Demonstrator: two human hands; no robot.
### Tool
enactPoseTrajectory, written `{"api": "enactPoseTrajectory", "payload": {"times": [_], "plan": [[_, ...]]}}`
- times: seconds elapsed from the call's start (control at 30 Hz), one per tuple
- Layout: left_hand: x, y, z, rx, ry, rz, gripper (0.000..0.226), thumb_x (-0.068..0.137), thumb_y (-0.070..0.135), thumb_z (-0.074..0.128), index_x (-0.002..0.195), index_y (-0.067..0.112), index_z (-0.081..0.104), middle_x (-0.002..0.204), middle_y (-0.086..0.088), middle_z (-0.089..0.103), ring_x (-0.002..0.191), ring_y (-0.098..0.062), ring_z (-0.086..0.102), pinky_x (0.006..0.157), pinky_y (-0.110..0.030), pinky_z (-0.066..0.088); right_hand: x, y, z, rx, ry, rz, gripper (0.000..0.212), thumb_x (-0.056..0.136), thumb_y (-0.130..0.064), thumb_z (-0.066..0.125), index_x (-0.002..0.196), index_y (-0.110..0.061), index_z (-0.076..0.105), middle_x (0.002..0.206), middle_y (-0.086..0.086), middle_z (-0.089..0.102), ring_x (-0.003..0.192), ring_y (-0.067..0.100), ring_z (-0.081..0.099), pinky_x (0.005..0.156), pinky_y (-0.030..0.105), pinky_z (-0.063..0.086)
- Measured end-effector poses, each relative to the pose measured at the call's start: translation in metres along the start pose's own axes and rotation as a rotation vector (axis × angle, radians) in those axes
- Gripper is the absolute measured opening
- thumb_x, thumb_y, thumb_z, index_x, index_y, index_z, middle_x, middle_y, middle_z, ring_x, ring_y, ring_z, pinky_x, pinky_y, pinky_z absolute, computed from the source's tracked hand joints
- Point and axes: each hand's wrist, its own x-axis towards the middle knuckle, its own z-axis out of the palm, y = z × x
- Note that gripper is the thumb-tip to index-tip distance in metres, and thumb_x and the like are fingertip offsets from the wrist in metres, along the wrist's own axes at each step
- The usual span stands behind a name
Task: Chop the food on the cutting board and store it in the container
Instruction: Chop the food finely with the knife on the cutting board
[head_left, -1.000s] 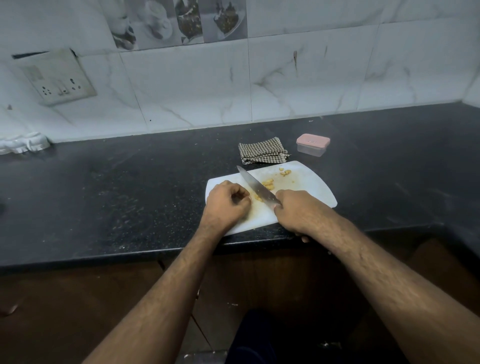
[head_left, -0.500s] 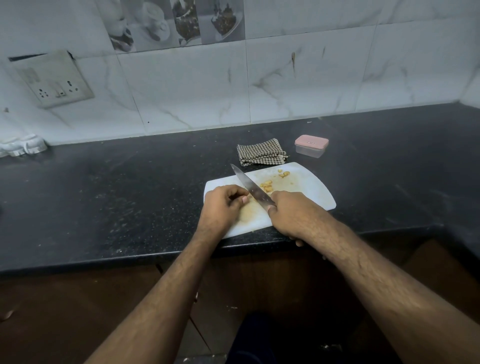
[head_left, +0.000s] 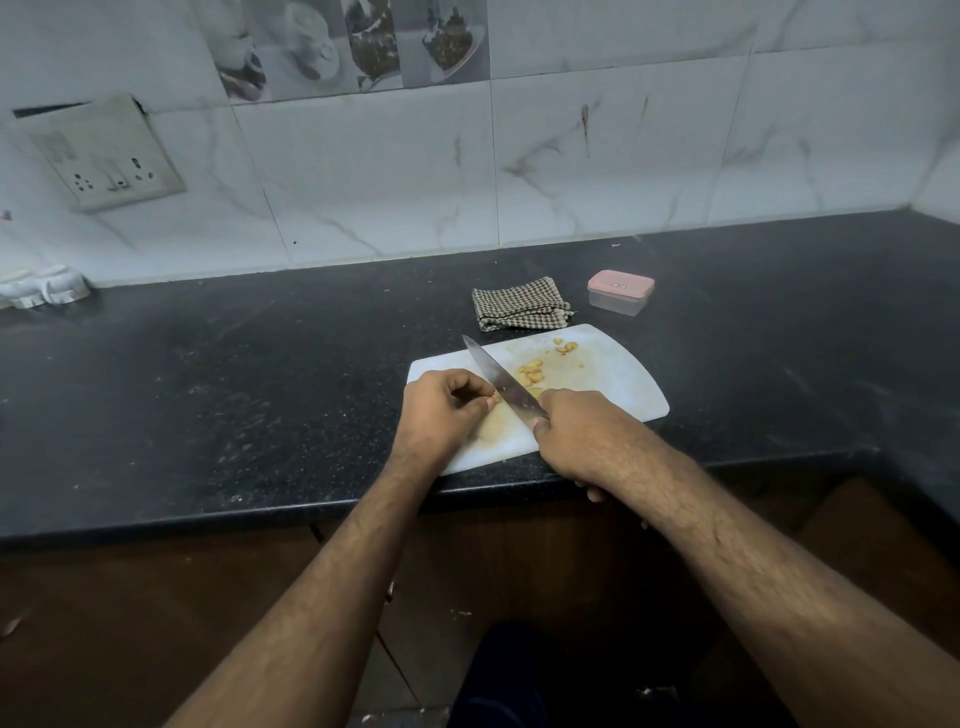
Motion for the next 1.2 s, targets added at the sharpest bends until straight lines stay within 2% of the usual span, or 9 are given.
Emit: {"api": "enactPoseTrajectory", "payload": {"times": [0.27,0.37,0.5,0.63,0.9,1.07,1.2], "plan": [[0.0,0.002,0.001,-0.007,0.017,-0.038,0.013,0.084,0.01,0.083,0.078,0.02,0.079,0.075,0.014,0.073,0.066,0.011,0.062,0.06,-0.006,0.045,-0.003,-0.006,0.002,-0.04,-0.043,0.02,0.031,0.105,-0.024,0.045,0.135,-0.016,0.047,0.102,0.007,0.054,0.06,0.018,0.064,0.045,0.026,0.053],[0.0,0.003,0.001,0.015,0.028,-0.039,0.012,0.084,0.012,0.083,0.078,0.021,0.079,0.075,0.014,0.073,0.067,0.008,0.063,0.06,-0.006,0.046,-0.006,-0.007,-0.002,-0.055,-0.055,0.014,0.032,0.104,-0.022,0.044,0.135,-0.016,0.047,0.097,0.006,0.051,0.063,0.018,0.061,0.046,0.027,0.051],[-0.002,0.005,0.0,0.044,0.033,-0.033,0.006,0.087,0.013,0.081,0.083,0.018,0.08,0.079,0.013,0.073,0.07,0.004,0.064,0.06,-0.005,0.046,-0.01,-0.009,-0.005,-0.092,-0.065,-0.006,0.035,0.104,-0.021,0.045,0.138,-0.015,0.047,0.085,0.001,0.04,0.063,0.014,0.047,0.051,0.026,0.044],[-0.004,0.007,0.0,0.049,0.021,-0.039,0.007,0.09,0.012,0.077,0.085,0.017,0.079,0.08,0.011,0.073,0.072,-0.002,0.067,0.057,-0.006,0.047,-0.011,-0.01,-0.004,-0.11,-0.068,-0.012,0.036,0.104,-0.022,0.046,0.14,-0.015,0.046,0.084,0.001,0.039,0.063,0.014,0.045,0.05,0.025,0.041],[-0.003,0.006,0.001,0.056,0.034,-0.039,0.009,0.089,0.01,0.077,0.082,0.017,0.079,0.079,0.01,0.075,0.069,-0.008,0.07,0.062,-0.02,0.058,-0.012,-0.011,-0.003,-0.109,-0.07,-0.014,0.038,0.103,-0.019,0.044,0.141,-0.015,0.044,0.082,0.001,0.035,0.06,0.015,0.042,0.049,0.026,0.038],[-0.002,0.007,0.001,0.07,0.025,-0.04,0.012,0.089,0.009,0.075,0.081,0.017,0.079,0.08,0.011,0.076,0.075,-0.006,0.071,0.07,-0.021,0.059,-0.008,-0.014,0.0,-0.124,-0.114,-0.011,0.047,0.101,-0.015,0.045,0.148,-0.017,0.038,0.081,0.002,0.034,0.062,0.016,0.042,0.055,0.027,0.042],[-0.002,0.006,0.001,0.076,0.029,-0.019,0.01,0.089,0.015,0.077,0.082,0.021,0.077,0.079,0.012,0.074,0.071,-0.004,0.068,0.069,-0.024,0.058,-0.005,-0.009,-0.005,-0.11,-0.086,-0.005,0.037,0.103,-0.02,0.044,0.14,-0.016,0.046,0.083,0.002,0.041,0.063,0.015,0.045,0.057,0.028,0.044]]}}
